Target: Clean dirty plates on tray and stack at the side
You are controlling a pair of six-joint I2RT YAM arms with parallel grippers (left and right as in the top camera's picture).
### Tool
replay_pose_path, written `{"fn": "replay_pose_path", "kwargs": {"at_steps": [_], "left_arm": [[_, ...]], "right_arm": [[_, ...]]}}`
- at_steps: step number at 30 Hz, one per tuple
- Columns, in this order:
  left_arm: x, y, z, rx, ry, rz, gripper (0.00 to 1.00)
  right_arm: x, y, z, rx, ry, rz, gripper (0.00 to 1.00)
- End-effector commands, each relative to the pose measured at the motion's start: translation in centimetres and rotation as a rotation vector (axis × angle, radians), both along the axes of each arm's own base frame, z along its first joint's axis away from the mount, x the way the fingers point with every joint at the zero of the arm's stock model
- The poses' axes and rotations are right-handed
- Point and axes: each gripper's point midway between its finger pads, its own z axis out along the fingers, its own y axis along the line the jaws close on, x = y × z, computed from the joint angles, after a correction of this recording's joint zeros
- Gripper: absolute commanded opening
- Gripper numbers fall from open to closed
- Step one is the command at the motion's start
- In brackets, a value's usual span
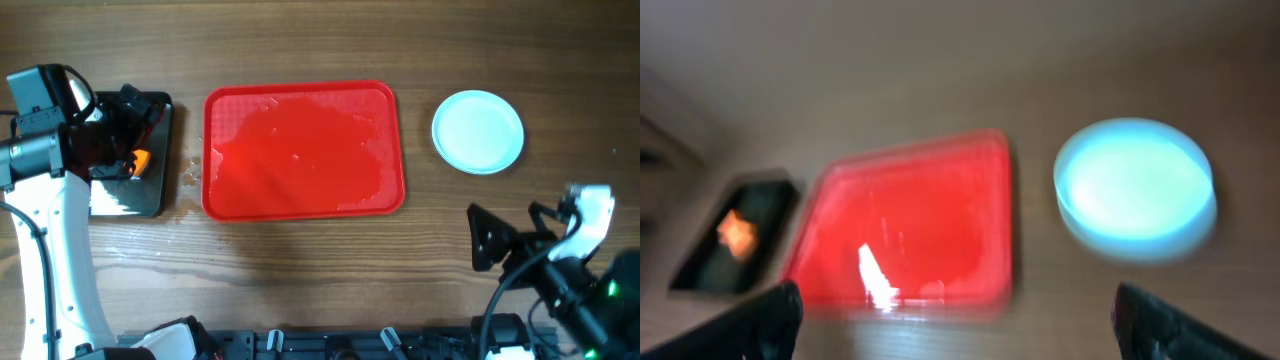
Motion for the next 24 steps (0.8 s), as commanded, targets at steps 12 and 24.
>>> {"fn": "replay_pose_path", "kwargs": {"at_steps": [12,24], "left_arm": [[0.0,-0.3,0.3,-0.011,-0.010,-0.003,1.00],[0.0,-0.3,0.3,-0.010,-0.010,-0.003,1.00]], "right_arm": [[7.1,-3.9,-14.1,-0.145,-0.477,-0.194,1.00],[7.2,-4.4,-15.5,-0.296,-0.437,-0.186,1.00]]}}
